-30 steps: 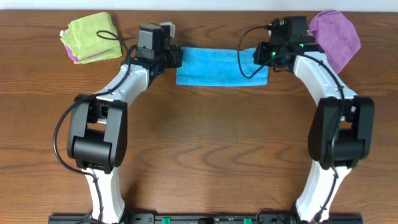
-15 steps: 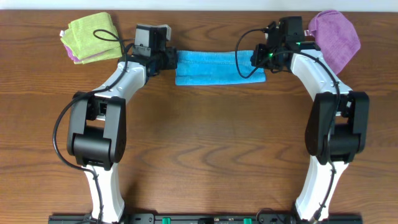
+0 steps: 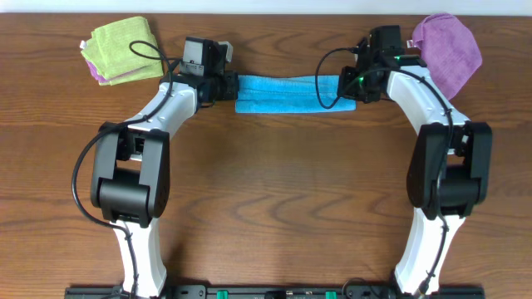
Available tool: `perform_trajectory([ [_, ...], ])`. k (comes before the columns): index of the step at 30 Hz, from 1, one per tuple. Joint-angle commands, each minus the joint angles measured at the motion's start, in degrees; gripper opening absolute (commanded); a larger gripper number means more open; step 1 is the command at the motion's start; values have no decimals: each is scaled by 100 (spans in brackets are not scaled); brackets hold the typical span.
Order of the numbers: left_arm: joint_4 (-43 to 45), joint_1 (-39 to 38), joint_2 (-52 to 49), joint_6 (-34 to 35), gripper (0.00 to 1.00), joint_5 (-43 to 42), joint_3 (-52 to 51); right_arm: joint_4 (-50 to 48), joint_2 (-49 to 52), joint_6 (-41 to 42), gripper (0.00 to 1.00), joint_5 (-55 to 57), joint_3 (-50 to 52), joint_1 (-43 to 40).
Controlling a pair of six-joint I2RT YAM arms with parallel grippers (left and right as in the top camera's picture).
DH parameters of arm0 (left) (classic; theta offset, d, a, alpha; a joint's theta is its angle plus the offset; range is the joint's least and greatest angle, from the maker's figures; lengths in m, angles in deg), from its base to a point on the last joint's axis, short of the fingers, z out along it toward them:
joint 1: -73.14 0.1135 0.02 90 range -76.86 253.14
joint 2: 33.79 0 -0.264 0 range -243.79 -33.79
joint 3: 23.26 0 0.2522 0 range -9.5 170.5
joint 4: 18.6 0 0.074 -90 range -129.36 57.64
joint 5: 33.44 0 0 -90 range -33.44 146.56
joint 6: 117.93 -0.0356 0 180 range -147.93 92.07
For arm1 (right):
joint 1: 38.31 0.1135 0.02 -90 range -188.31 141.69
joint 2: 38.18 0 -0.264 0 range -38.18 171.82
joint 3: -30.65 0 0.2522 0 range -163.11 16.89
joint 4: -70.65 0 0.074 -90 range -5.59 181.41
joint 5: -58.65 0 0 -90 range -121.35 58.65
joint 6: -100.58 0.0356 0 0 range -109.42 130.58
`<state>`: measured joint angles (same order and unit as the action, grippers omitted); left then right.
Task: Fold the cloth
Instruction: 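Lay the folded edge down at the top and release both grippers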
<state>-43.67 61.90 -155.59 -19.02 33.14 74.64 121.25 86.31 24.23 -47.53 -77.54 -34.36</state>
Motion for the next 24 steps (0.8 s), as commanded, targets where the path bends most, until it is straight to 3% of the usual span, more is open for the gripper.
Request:
perform_trajectory([
  [1, -70, 92, -227, -120, 6, 306, 109, 26, 157, 24, 2, 570, -111, -55],
  [12, 656, 79, -260, -120, 6, 651, 122, -643, 280, 70, 2, 570, -114, -76],
  [24, 214, 55, -411, -166, 6, 640, 120, -479, 704, 68, 1, 544, -114, -101],
])
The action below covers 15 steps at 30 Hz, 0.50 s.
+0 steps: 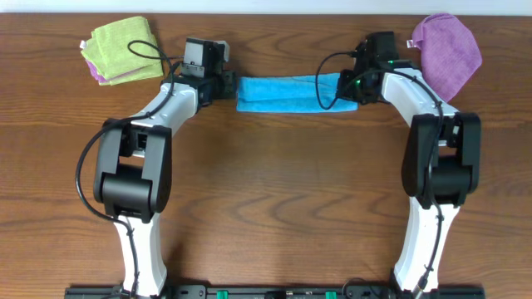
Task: Fold the cloth
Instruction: 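Lay the folded edge down at the top and release both grippers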
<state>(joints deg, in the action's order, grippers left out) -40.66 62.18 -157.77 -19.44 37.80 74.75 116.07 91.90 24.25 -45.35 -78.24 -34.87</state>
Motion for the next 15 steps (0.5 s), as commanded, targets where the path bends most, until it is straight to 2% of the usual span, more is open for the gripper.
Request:
perform_trajectory([
  [1, -125, 15, -192, -125, 6, 160, 109, 46, 144, 66, 1, 323, -44, -61],
  [9, -131, -59, -192, -118, 6, 94, 109, 105, 144, 66, 1, 136, -46, -90],
  [10, -131, -61, -192, -120, 6, 94, 109, 98, 144, 66, 7, 52, -46, -90],
  [11, -131, -63, -192, -118, 6, 94, 109, 85, 144, 66, 24, -48, -46, -90],
  [13, -129, -66, -190, -55, 6, 92, 116, 66, 142, 66, 38, -317, -59, -96],
  [14, -136, -63, -190, -52, 6, 90, 133, 72, 142, 66, 50, -455, -85, -101],
  [15, -142, -63, -190, -52, 6, 92, 151, 74, 142, 66, 52, -564, -109, -105],
])
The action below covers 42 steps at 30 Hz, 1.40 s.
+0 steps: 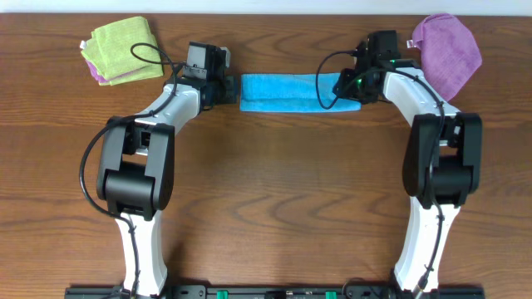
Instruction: Fold the cloth
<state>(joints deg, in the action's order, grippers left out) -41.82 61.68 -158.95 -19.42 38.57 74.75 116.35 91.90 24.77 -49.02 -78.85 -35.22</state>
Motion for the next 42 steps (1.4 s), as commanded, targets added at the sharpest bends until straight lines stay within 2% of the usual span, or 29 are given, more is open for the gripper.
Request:
perform_trajectory([
  [1, -26, -11, -72, -35, 6, 15, 177, 70, 140, 13, 52, -260, -90, -72],
  [7, -179, -9, -72, -13, 6, 11, 509, 562, 140, 7, 60, -424, -597, -81],
  [10, -321, -9, -72, -13, 6, 13, 737, 1040, 140, -122, 66, -420, -1054, -81],
  [12, -455, -9, -72, -13, 6, 9, 898, 1421, 140, -142, 73, -409, -1423, -81],
  [14, -584, -13, -72, -13, 6, -4, 1032, 1746, 140, -214, 75, -330, -1725, -79],
  [17, -743, -26, -72, 39, 6, -70, 1189, 2277, 140, -339, 83, -24, -2146, -76],
  [22, -754, -46, -72, 210, 6, -522, 1231, 2730, 140, -466, 83, 96, -2439, -76],
  [23, -767, -61, -72, 225, 6, -557, 1231, 2754, 140, -466, 75, 94, -2439, -76],
  [24, -772, -85, -72, 225, 6, -570, 1231, 2769, 140, -492, 30, 96, -2435, -74],
  [25, -774, -118, -72, 223, 6, -577, 1231, 2765, 140, -509, 2, 98, -2424, -72],
  [34, -767, -345, -74, 221, 6, -581, 1228, 2599, 205, -769, 2, 866, -2247, 127],
  [42, -791, -356, -74, 175, 6, -540, 1224, 2588, 664, -809, 2, 920, -2225, 149],
])
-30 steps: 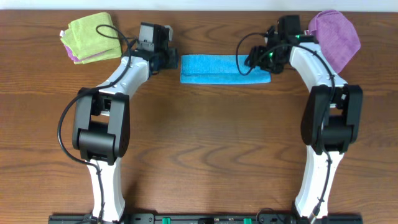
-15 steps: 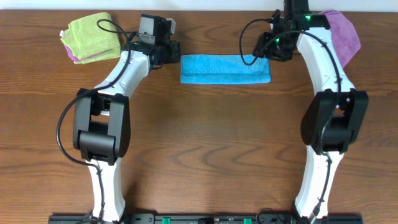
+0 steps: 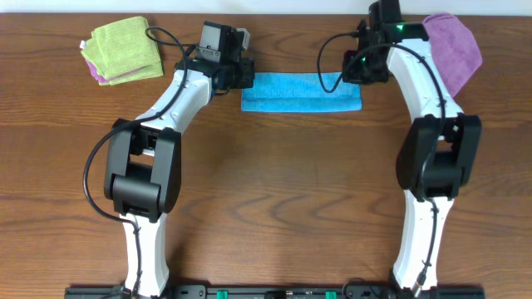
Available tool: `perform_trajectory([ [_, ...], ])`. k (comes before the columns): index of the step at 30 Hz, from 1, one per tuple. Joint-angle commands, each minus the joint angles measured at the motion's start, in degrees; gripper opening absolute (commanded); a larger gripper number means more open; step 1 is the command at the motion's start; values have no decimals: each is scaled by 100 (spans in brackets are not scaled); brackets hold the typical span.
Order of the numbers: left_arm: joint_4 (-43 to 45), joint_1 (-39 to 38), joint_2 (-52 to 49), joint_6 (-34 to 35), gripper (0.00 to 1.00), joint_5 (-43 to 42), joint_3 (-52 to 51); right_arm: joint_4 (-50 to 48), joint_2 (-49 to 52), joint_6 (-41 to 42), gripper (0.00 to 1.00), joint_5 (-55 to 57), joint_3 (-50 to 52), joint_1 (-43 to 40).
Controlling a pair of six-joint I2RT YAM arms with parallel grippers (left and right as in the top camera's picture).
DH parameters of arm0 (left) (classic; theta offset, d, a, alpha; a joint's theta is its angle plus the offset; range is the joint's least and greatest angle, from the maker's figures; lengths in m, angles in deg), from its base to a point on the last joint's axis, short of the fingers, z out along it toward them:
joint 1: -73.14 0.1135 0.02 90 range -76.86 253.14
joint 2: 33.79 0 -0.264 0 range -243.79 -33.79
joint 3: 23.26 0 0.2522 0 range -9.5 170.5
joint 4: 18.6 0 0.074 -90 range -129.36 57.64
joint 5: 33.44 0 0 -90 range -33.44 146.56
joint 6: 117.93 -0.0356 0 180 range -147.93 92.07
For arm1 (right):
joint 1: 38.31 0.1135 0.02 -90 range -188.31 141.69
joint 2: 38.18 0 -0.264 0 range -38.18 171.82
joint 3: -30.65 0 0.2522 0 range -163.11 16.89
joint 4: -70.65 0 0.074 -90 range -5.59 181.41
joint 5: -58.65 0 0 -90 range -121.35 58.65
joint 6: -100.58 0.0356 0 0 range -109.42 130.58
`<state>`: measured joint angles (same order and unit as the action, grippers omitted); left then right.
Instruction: Fold the cloth
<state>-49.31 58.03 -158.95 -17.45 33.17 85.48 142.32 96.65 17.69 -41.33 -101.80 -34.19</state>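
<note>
The blue cloth [image 3: 301,92] lies flat on the wooden table as a long folded strip, running left to right near the far edge. At the strip's far-left corner sits my left gripper [image 3: 247,74], its fingers spread and appearing open, with no cloth lifted. My right gripper [image 3: 359,70] hangs just beyond the far-right corner, also appearing open and holding nothing. Both ends of the strip show fully.
A folded yellow-green cloth [image 3: 125,48] rests on a pink one [image 3: 98,75] at the far left. A purple cloth [image 3: 457,48] lies at the far right, behind my right arm. The table's far edge [image 3: 283,14] runs close behind both grippers.
Both grippers have moved toward the table's far edge, off the cloth's ends. The left one has also shifted right to the far-left corner. The strip lies uncovered and flat.
Both grippers first sat on the ends of the blue strip, which was slightly bowed. Over the following moments the strip shifted a little right and lay straighter. Now the grippers are off its ends, at its far corners.
</note>
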Motion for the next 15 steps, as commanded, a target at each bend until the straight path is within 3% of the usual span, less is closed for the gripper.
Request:
perform_trajectory([
  [1, -42, 9, -74, -26, 6, 2, 151, 0, 238, -103, 2, 219, 70, 46],
  [15, -105, 9, -74, -153, 6, 136, 151, 52, 511, -208, 1, 568, 74, 48],
])
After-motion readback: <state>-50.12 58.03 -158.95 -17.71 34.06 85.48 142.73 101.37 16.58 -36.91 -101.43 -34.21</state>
